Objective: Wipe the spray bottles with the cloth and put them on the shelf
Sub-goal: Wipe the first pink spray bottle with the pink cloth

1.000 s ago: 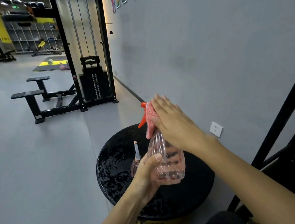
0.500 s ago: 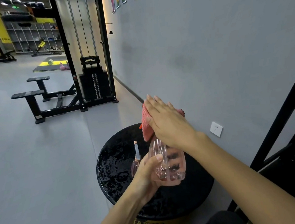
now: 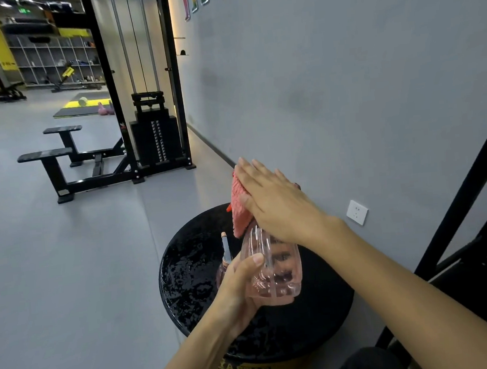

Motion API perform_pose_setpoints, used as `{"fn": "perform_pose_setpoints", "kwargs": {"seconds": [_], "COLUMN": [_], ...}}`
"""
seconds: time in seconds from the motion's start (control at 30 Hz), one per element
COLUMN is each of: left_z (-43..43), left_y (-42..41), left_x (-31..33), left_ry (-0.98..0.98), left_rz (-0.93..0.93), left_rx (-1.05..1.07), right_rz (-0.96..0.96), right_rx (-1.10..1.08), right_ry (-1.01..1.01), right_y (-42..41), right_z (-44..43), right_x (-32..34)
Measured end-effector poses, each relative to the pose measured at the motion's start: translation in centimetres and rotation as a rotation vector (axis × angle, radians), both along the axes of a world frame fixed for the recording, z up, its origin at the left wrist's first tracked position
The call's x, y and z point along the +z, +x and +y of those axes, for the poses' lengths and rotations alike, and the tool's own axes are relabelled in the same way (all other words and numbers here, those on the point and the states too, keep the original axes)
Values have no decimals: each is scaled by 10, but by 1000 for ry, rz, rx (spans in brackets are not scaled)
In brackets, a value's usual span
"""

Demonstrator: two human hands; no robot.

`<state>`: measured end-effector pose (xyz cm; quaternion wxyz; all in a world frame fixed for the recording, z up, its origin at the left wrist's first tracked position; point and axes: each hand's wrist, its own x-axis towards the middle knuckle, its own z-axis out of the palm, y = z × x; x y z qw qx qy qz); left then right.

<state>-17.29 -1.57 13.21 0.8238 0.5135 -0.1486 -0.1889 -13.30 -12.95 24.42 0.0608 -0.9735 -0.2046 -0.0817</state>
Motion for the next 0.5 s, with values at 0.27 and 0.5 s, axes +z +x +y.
{"fn": "perform_pose_setpoints", "kwargs": {"seconds": [0.27,0.5], "left_z": [4,4], "left_y": [0,4], "left_x": [2,4], "left_ry": [-4,-45], "left_rz": [8,25], "left_rx": [16,75], "right_rz": [20,-43], "right_rx": [61,86], "right_ry": [1,108], "right_y": [-18,-37], "right_z": [-1,-5], "right_x": [-13,-22]}}
